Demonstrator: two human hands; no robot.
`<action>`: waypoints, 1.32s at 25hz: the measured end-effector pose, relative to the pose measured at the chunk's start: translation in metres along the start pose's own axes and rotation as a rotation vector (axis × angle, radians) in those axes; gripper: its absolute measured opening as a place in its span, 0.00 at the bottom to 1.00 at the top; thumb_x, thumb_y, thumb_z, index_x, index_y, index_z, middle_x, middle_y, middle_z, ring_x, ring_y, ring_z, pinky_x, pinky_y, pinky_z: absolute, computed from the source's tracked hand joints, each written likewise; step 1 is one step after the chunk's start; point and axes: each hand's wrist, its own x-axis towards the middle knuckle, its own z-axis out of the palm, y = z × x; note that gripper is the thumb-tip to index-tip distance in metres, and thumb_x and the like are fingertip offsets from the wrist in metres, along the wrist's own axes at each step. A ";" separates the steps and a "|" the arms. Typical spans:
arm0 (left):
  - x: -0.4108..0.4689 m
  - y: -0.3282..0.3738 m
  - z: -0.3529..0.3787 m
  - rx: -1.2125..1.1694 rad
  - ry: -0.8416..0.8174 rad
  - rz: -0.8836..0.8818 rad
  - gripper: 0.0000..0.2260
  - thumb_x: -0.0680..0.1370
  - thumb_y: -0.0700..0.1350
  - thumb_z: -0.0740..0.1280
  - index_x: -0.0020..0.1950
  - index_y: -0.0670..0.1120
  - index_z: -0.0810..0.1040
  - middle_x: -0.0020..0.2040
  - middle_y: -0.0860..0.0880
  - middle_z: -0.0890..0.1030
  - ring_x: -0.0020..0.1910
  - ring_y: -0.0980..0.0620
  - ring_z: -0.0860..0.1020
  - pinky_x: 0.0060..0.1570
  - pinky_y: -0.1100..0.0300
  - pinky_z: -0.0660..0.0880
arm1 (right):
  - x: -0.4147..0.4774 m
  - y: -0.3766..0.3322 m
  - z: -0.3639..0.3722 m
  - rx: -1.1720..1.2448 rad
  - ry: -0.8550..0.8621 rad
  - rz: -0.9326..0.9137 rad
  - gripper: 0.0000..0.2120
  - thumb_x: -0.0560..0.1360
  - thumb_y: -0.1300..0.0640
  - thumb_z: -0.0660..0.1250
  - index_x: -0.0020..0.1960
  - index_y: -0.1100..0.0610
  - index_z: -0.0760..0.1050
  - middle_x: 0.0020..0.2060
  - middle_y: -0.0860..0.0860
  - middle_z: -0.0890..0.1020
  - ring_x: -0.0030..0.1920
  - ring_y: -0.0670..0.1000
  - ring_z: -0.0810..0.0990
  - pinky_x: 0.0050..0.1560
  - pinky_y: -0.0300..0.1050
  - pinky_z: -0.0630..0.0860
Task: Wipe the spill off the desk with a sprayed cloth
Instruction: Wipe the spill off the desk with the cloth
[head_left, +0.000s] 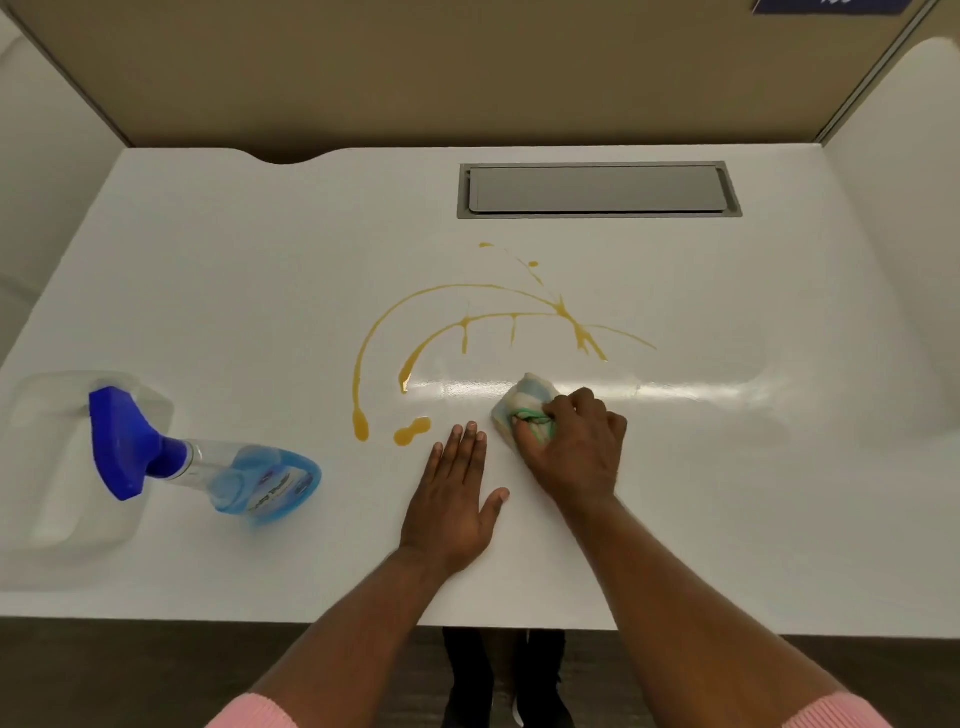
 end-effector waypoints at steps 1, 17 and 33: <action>0.000 0.000 0.000 -0.006 0.009 0.004 0.33 0.84 0.61 0.49 0.83 0.43 0.50 0.84 0.47 0.48 0.83 0.50 0.44 0.80 0.51 0.44 | -0.009 -0.001 -0.001 0.011 -0.012 -0.022 0.19 0.70 0.38 0.70 0.45 0.53 0.79 0.43 0.49 0.76 0.45 0.54 0.76 0.50 0.51 0.67; 0.123 0.034 -0.006 -0.069 0.064 0.073 0.32 0.83 0.57 0.48 0.83 0.41 0.53 0.84 0.44 0.53 0.83 0.47 0.48 0.81 0.49 0.48 | 0.056 0.064 -0.007 0.127 0.064 0.230 0.19 0.70 0.44 0.70 0.53 0.55 0.74 0.52 0.52 0.75 0.53 0.58 0.76 0.53 0.53 0.68; 0.128 0.029 0.002 -0.141 0.113 0.176 0.26 0.86 0.55 0.49 0.78 0.42 0.68 0.76 0.43 0.72 0.78 0.48 0.65 0.79 0.50 0.58 | 0.152 -0.027 0.046 0.225 -0.191 -0.213 0.22 0.82 0.45 0.61 0.73 0.49 0.73 0.72 0.47 0.73 0.68 0.55 0.69 0.65 0.51 0.64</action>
